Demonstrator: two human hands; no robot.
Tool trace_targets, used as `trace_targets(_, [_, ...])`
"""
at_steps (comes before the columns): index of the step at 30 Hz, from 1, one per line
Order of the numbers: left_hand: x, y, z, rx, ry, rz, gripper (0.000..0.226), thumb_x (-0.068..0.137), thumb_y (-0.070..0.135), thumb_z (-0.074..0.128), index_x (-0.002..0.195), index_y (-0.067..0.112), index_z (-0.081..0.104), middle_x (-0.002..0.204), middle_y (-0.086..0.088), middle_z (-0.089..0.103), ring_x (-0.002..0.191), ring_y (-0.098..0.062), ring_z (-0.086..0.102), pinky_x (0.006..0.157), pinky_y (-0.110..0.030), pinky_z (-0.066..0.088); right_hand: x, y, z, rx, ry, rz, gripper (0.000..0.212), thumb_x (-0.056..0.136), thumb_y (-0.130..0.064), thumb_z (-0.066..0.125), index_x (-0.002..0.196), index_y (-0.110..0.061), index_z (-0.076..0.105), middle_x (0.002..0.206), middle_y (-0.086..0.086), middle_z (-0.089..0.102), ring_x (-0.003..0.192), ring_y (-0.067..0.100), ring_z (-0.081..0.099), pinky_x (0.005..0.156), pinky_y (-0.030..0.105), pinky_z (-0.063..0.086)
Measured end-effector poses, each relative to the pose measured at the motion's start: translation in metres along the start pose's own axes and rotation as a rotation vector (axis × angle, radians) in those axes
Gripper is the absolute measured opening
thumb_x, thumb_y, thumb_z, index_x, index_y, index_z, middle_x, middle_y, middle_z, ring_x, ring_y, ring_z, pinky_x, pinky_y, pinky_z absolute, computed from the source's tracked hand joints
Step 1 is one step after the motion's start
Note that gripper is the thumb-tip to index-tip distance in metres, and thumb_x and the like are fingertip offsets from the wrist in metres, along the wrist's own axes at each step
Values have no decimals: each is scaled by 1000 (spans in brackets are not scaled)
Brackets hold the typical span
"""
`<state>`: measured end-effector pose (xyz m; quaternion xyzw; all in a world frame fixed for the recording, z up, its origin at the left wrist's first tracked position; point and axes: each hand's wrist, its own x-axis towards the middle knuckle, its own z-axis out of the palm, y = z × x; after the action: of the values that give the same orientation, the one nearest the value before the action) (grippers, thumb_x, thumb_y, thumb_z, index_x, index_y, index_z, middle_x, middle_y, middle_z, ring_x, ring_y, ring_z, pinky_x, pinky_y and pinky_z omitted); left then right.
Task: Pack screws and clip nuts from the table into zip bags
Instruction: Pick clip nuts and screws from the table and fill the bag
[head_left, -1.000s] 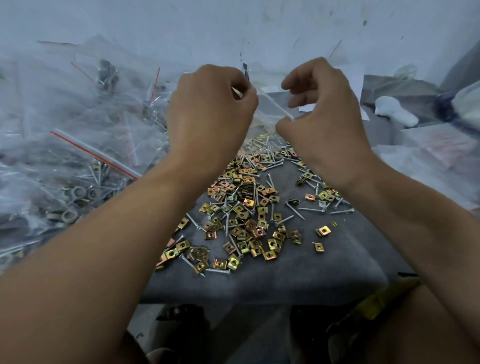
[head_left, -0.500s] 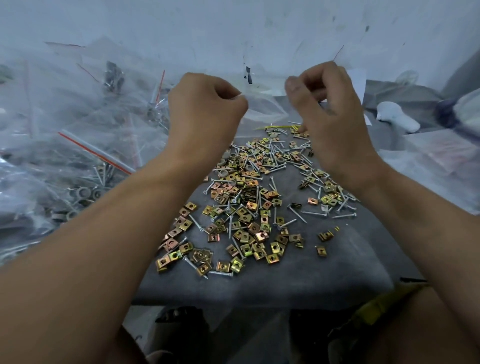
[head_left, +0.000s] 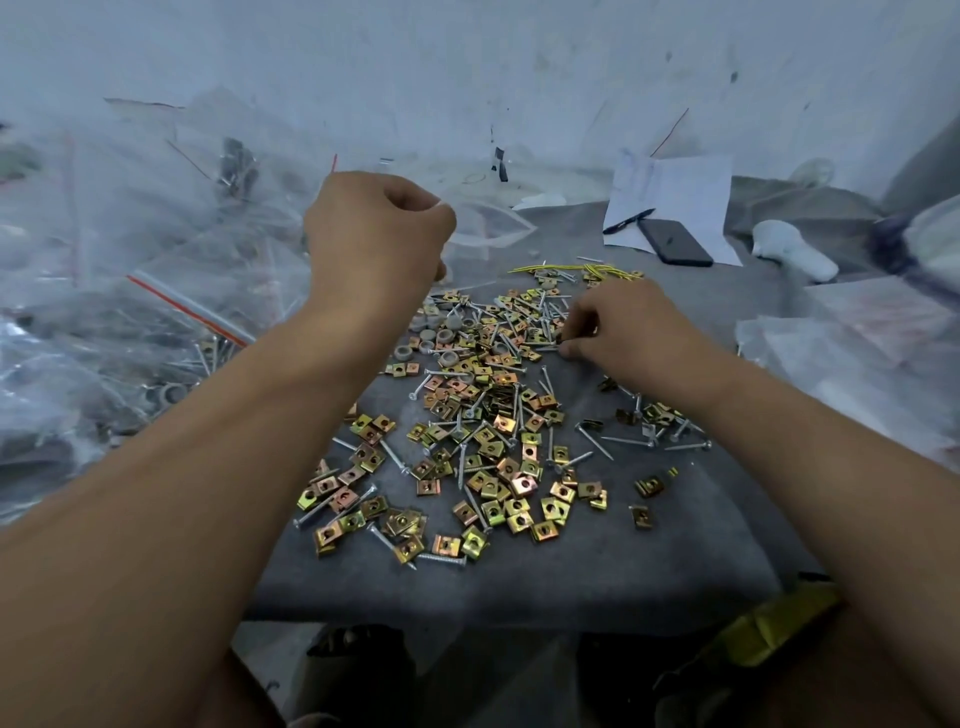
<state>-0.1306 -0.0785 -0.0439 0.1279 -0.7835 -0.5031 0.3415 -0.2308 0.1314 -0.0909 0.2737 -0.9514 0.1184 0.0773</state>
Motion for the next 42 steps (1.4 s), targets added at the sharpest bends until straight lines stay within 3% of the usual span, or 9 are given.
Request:
trace_targets(4, [0, -1, -3, 8, -25, -17, 24, 93, 14, 72, 70, 16, 76, 49, 5, 64, 47, -10, 67, 56, -24, 51, -2, 5, -3, 31, -51, -16, 14, 87, -26, 82, 101, -23, 81, 102, -3, 76, 99, 16, 66, 82, 25, 44])
trace_targets(8, [1, -2, -4, -6, -35, -28, 23, 95, 14, 73, 71, 15, 75, 50, 11, 64, 49, -11, 68, 58, -27, 54, -3, 8, -2, 61, -20, -35, 10, 87, -24, 82, 96, -22, 81, 97, -3, 75, 89, 12, 61, 76, 26, 43])
trace_targets(12, [2, -2, -3, -16, -38, -32, 23, 94, 14, 74, 71, 17, 76, 49, 5, 64, 48, -11, 68, 54, -26, 52, -6, 14, -3, 122, -8, -91, 13, 87, -21, 82, 99, -22, 76, 90, -8, 66, 83, 9, 57, 66, 20, 37])
trace_targets(16, [3, -4, -1, -15, -34, -37, 22, 93, 16, 75, 71, 18, 76, 50, 3, 64, 48, -11, 69, 52, -23, 50, -6, 11, 2, 138, 16, -132, 26, 86, -23, 82, 110, -27, 72, 93, -9, 63, 77, 1, 52, 69, 22, 37])
trace_targets(19, [2, -5, 1, -13, -45, -35, 23, 93, 16, 75, 71, 18, 75, 49, 3, 64, 47, -11, 68, 48, -23, 50, -2, 7, 2, 78, 43, -190, 25, 84, -27, 84, 108, -29, 77, 103, -7, 62, 87, 8, 51, 80, 28, 38])
trace_targets(22, [1, -6, 1, -11, -57, -28, 23, 94, 16, 75, 71, 17, 75, 50, 2, 65, 47, -11, 68, 48, -24, 51, -1, 5, 2, 24, 30, -210, 17, 86, -25, 82, 103, -29, 80, 101, -8, 66, 92, 8, 53, 79, 25, 35])
trace_targets(27, [0, -7, 1, -13, -70, -21, 24, 94, 17, 75, 70, 17, 74, 50, 2, 64, 49, -12, 69, 49, -23, 47, -2, 3, -1, -60, 15, -173, 12, 90, -23, 77, 101, -27, 77, 102, -6, 72, 97, 15, 63, 89, 36, 52])
trace_targets(38, [2, -7, 1, -17, -78, -29, 25, 94, 17, 76, 69, 18, 74, 49, 1, 65, 50, -18, 66, 52, -29, 52, -2, 20, -2, -77, 61, -60, 9, 85, -33, 80, 89, -29, 72, 95, -10, 63, 95, 18, 61, 81, 39, 54])
trace_targets(42, [3, -7, 2, -14, -79, -28, 24, 94, 17, 76, 70, 19, 74, 49, 2, 64, 48, -15, 66, 50, -27, 50, -2, 23, -3, -39, 36, -96, 16, 84, -30, 83, 99, -31, 77, 98, -8, 65, 95, 18, 61, 82, 37, 52])
